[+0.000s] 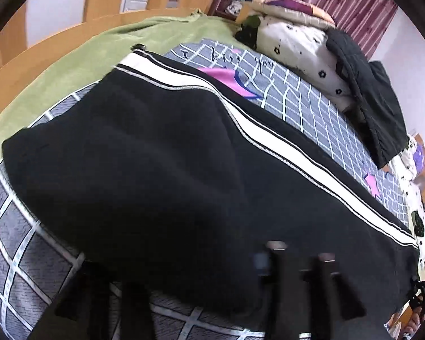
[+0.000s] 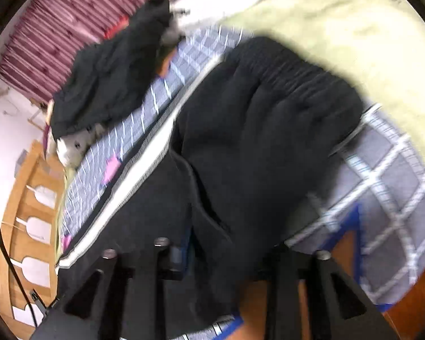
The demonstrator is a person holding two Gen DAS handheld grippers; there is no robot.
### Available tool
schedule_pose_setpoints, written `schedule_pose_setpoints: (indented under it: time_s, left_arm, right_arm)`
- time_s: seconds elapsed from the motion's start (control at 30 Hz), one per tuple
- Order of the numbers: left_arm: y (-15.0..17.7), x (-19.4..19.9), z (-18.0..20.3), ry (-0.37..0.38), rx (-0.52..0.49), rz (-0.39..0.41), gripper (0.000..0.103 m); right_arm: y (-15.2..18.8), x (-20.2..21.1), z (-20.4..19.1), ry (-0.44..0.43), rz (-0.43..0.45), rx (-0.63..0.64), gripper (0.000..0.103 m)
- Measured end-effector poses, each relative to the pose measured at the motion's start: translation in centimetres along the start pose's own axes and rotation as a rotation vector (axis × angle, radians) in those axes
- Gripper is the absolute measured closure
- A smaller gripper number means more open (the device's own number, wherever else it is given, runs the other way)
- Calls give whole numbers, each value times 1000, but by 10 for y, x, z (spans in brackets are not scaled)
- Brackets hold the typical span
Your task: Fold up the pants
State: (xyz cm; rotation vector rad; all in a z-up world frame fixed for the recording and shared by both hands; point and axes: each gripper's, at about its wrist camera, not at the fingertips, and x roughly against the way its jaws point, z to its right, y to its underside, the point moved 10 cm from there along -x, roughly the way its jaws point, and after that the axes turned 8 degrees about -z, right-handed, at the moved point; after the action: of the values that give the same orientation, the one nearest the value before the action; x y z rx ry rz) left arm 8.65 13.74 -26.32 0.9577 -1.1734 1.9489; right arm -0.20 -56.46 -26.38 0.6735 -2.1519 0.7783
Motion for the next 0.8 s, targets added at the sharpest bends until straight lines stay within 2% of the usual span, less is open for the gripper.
schedule_pose_setpoints:
  time_s: [0.03, 0.2, 0.23, 0.3, 0.37, 0.4, 0.43, 0.47, 0.57, 0.6, 0.67, 0.73, 0.8]
  left_arm:
    - [1, 3, -3, 1, 9, 22, 40]
    - [12, 16, -18, 14, 56, 41, 40]
    - [13, 20, -22, 16, 65, 45, 39]
    - [16, 23, -30, 38, 90, 41, 37]
    - [19, 26, -32, 68, 115, 35, 37]
    - [21, 29, -34, 81, 126, 41, 37]
    - [22, 32, -34, 88, 131, 50, 37]
    - [23, 35, -35, 91, 131, 57, 37]
    - [24, 43, -34, 88, 115, 88, 37]
    - [25, 43, -35, 98, 122, 90, 37]
    - [26, 42, -40, 134, 152, 89, 37]
    - [30, 39, -46, 171, 192, 76, 37]
    - [36, 40, -51, 235, 229, 75, 37]
  right_arm:
    - [-2, 6, 4, 5, 18, -6, 52]
    - [-37, 4, 30, 11, 87, -99, 33]
    - [-43, -3, 35, -10, 86, -130, 26]
    - [-57, -24, 48, -42, 56, -212, 23]
    - [-69, -33, 48, -31, 61, -217, 27]
    - [-74, -35, 43, 7, 69, -197, 51]
    - [-80, -34, 42, 46, 83, -172, 67]
    - [-89, -27, 34, 30, 108, -118, 69]
    - [-103, 6, 15, -83, 212, -71, 72]
    - [-103, 7, 13, -75, 226, -55, 72]
    - [-101, -2, 15, 0, 204, -26, 68]
    - [-89, -19, 29, 90, 97, -44, 60]
    - [-77, -18, 43, 119, 51, -62, 60]
